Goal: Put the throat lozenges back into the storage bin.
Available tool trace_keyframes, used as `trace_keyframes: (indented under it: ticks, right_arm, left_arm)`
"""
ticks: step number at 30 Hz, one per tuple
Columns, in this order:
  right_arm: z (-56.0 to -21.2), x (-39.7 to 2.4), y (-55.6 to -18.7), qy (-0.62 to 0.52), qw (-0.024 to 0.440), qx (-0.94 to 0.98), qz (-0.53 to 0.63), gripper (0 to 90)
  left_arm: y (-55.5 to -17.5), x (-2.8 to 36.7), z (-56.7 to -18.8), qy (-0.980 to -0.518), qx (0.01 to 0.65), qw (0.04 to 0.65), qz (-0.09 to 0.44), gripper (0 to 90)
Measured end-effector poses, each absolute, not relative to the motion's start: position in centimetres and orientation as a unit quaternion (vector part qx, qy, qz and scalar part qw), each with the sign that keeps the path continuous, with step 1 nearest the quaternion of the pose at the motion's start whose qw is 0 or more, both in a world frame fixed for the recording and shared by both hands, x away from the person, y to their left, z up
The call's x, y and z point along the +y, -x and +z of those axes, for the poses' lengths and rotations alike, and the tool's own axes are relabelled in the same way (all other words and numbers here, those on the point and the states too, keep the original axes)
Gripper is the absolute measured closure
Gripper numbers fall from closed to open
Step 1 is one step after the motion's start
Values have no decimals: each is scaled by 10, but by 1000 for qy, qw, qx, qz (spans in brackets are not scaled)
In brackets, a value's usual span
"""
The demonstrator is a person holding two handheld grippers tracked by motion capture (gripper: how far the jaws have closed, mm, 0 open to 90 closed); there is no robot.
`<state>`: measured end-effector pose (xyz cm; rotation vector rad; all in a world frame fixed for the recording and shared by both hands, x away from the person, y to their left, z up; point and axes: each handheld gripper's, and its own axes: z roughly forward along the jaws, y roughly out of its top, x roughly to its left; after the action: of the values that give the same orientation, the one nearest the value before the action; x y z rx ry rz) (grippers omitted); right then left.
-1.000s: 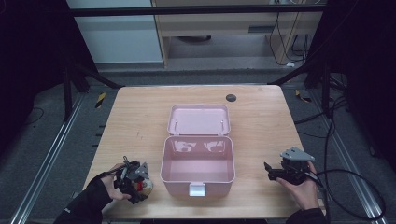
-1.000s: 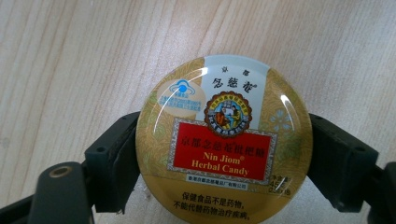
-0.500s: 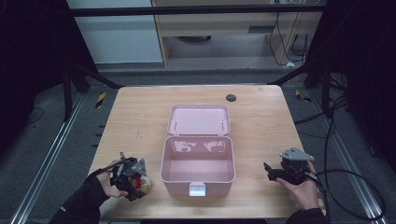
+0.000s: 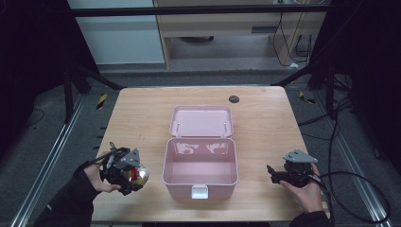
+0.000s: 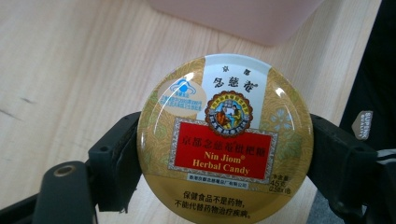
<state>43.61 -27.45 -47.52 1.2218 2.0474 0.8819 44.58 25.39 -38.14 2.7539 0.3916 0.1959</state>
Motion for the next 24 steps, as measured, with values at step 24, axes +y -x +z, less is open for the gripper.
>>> trace_keyframes:
  ticks: [24]
  right_arm:
    - [-476, -275, -436, -456, 293, 773, 330, 49]
  left_arm:
    - [-458, 218, -319, -974, 97, 188, 82, 196]
